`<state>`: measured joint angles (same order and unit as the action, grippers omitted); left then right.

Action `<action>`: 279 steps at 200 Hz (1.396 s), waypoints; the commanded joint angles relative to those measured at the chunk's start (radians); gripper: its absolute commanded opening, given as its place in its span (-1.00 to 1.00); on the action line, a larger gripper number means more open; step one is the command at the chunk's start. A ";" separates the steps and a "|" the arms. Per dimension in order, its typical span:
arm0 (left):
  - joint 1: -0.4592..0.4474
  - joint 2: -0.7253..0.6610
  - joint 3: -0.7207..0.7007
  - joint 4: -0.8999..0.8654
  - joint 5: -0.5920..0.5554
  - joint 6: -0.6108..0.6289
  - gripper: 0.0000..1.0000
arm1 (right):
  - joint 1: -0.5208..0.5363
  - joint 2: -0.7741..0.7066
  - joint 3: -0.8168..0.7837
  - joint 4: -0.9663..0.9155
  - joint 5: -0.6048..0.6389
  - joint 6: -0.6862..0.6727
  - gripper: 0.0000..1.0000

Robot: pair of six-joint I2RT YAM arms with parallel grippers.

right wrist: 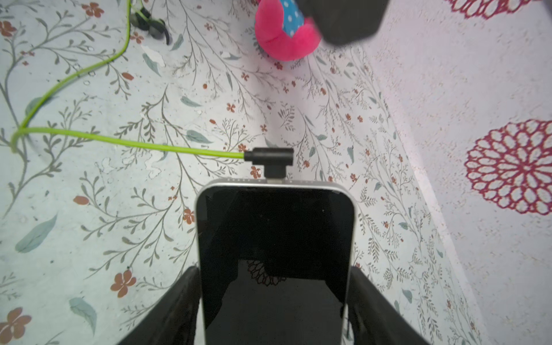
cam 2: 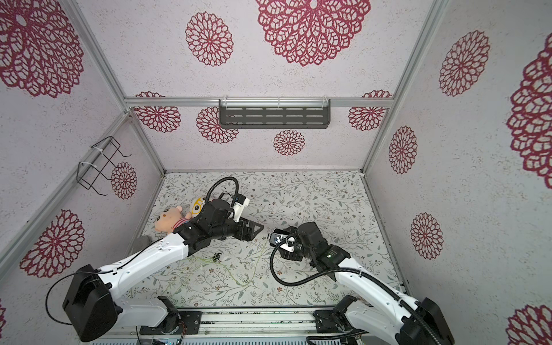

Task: Plug wired earphones into phones
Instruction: Insert the wired earphone into the phone, then place the phone at the center of the board.

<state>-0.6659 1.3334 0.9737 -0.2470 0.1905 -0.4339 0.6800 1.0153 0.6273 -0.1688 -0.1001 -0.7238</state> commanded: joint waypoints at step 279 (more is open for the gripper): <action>0.147 -0.379 -0.325 0.347 -0.703 0.290 0.95 | -0.254 0.128 0.015 0.224 -0.130 0.167 0.98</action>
<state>-0.5499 0.9924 0.6868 -0.0177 -0.3565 -0.1925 0.4297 1.2819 0.7162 -0.2142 -0.2169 -0.7227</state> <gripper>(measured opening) 0.976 0.989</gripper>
